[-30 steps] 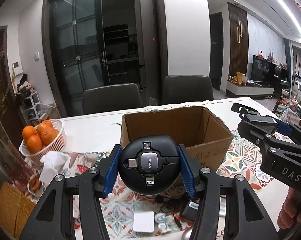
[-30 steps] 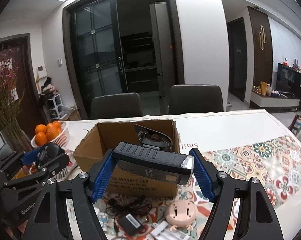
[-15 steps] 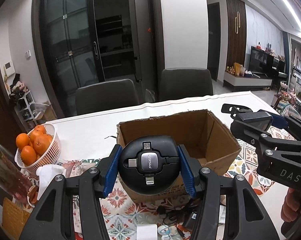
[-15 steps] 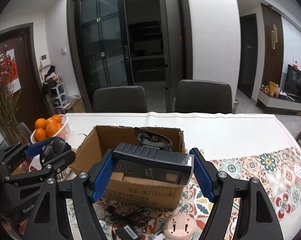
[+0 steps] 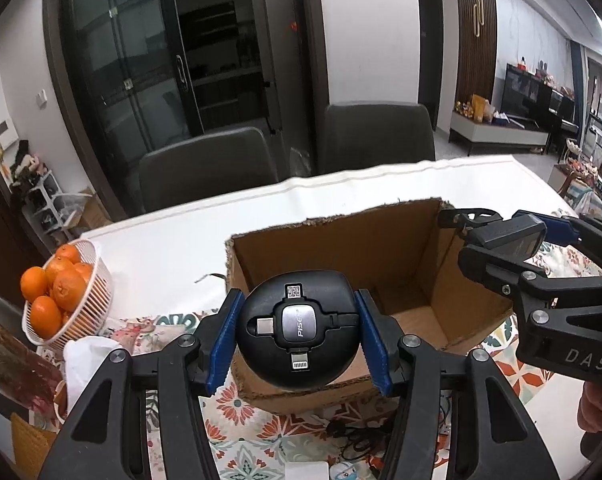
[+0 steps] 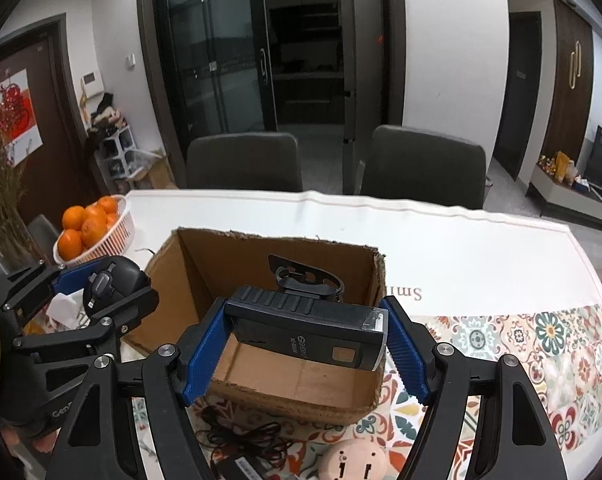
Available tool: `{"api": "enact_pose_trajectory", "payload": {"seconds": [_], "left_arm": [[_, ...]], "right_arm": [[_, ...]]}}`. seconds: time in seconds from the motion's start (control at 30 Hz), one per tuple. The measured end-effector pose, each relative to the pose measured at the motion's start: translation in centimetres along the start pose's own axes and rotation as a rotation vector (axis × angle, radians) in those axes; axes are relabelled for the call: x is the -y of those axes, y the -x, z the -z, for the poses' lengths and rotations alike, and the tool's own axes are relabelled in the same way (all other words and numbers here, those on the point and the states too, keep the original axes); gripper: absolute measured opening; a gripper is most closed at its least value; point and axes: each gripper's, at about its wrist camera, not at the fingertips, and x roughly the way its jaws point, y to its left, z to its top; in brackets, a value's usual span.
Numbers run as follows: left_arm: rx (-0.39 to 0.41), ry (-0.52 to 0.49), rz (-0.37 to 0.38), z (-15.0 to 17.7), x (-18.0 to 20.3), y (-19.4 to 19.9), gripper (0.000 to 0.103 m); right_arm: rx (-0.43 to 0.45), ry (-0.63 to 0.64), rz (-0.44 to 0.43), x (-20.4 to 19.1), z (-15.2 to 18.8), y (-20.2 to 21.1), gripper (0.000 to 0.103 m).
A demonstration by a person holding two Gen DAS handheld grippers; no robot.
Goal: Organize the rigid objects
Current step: 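Lift the cable reel with the left tool while the right tool carries the bike light to the box, then open the left tool over the box while the right tool releases the bike light inside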
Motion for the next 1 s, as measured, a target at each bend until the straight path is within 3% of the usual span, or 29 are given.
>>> {"api": "enact_pose_trajectory", "payload": {"seconds": [0.47, 0.77, 1.0], "left_arm": [[-0.133, -0.042, 0.029, -0.7, 0.4, -4.5, 0.054], [-0.220, -0.038, 0.040, -0.4, 0.6, -6.5, 0.055], [-0.239, -0.019, 0.039, -0.2, 0.6, -7.0, 0.058]], "right_arm": [[-0.189, 0.003, -0.056, 0.7, -0.8, -5.7, 0.075], [-0.263, 0.019, -0.060, 0.7, -0.4, -7.6, 0.075], [-0.294, 0.021, -0.077, 0.5, -0.1, -8.7, 0.075]]}}
